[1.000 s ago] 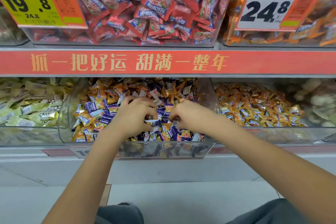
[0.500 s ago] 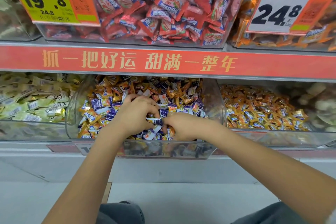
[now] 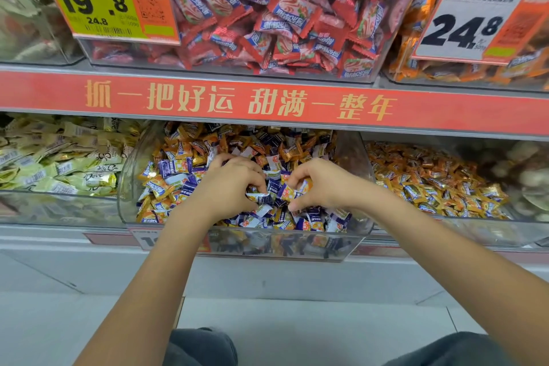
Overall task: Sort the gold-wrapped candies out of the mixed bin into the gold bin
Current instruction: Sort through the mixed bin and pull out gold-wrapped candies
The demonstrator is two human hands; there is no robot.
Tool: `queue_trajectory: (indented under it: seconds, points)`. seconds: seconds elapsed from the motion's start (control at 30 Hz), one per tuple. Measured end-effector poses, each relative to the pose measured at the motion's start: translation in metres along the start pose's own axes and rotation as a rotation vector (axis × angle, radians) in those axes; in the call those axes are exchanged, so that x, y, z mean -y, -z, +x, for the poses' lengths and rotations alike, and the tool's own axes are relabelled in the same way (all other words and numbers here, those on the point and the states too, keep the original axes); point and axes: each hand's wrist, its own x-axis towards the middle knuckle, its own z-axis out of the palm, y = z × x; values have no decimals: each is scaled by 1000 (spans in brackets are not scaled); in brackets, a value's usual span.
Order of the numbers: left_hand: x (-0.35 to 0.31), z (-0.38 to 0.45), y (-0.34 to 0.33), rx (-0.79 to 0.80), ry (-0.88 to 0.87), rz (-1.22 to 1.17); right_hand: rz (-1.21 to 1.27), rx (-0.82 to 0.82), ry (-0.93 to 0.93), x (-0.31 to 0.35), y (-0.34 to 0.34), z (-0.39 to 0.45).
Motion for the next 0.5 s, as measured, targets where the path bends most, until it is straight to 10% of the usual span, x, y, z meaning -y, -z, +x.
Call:
queue_trajectory:
  seconds: [0.3, 0.4, 0.5]
  points:
    - [-1, -1, -1, -2, -9, 18, -459, -251, 29, 5, 0, -2]
    - [-1, -1, -1, -5, -8, 25, -106, -105, 131, 12, 0, -5]
    - [-1, -1, -2, -6, -9, 30, -356, 76, 157, 11, -9, 3]
